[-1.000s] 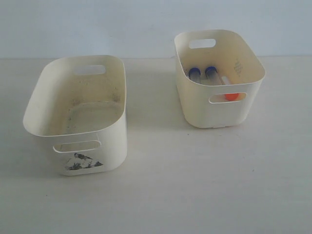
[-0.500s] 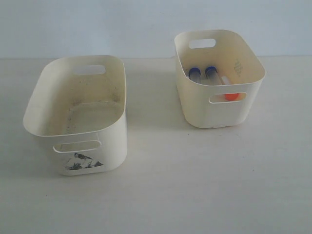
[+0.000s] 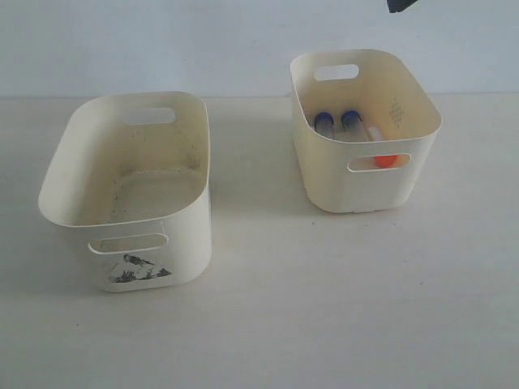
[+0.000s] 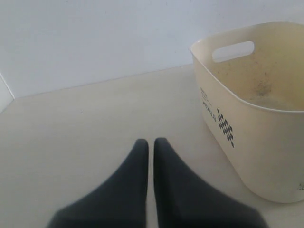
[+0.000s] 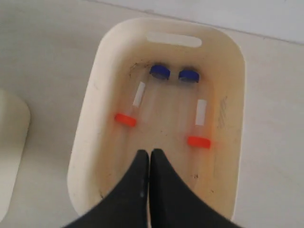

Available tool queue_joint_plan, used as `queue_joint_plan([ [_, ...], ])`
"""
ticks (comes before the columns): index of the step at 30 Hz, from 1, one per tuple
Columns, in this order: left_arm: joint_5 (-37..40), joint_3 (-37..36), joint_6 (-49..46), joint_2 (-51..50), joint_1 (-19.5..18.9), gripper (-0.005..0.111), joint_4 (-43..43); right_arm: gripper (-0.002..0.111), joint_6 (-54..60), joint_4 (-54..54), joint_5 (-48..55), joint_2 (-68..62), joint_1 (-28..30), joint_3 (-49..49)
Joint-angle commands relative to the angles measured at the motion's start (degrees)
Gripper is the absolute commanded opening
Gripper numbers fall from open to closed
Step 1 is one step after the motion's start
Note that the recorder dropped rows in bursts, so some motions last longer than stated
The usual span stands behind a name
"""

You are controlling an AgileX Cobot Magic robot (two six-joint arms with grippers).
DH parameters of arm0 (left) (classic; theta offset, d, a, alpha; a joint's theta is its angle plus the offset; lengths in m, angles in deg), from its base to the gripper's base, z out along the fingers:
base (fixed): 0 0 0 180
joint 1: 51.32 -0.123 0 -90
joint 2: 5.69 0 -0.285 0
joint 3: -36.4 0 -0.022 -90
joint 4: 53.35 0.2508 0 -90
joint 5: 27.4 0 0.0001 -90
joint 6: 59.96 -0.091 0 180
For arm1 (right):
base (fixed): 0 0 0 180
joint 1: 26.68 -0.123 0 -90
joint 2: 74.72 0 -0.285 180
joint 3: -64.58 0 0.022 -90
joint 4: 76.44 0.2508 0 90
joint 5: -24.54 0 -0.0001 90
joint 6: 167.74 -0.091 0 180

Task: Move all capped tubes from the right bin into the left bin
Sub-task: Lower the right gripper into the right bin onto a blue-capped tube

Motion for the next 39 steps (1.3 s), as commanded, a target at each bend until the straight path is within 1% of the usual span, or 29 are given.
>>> queue_joint_plan([
  [1, -0.43, 0.21, 0.76, -0.03, 0.08, 0.004, -0.21, 0.0, -0.51, 2.46, 3.75, -9.55, -0.05, -11.33],
  [3, -0.43, 0.21, 0.76, -0.03, 0.08, 0.004, -0.21, 0.0, -2.68, 2.46, 3.75, -12.9, 0.08, -13.16],
  [15, -0.43, 0.21, 0.76, -0.03, 0.08, 0.004, -0.21, 0.0, -2.68, 2.32, 3.75, -22.04, 0.08, -13.31],
  [21, -0.43, 0.21, 0.76, -0.03, 0.08, 0.004, -0.21, 0.0, -8.44, 2.19, 3.75, -24.53, 0.08, -13.07],
  [39, -0.43, 0.21, 0.76, -0.03, 0.08, 0.004, -0.21, 0.0, -8.44, 2.3, 1.22, -29.41, 0.08, -13.04],
])
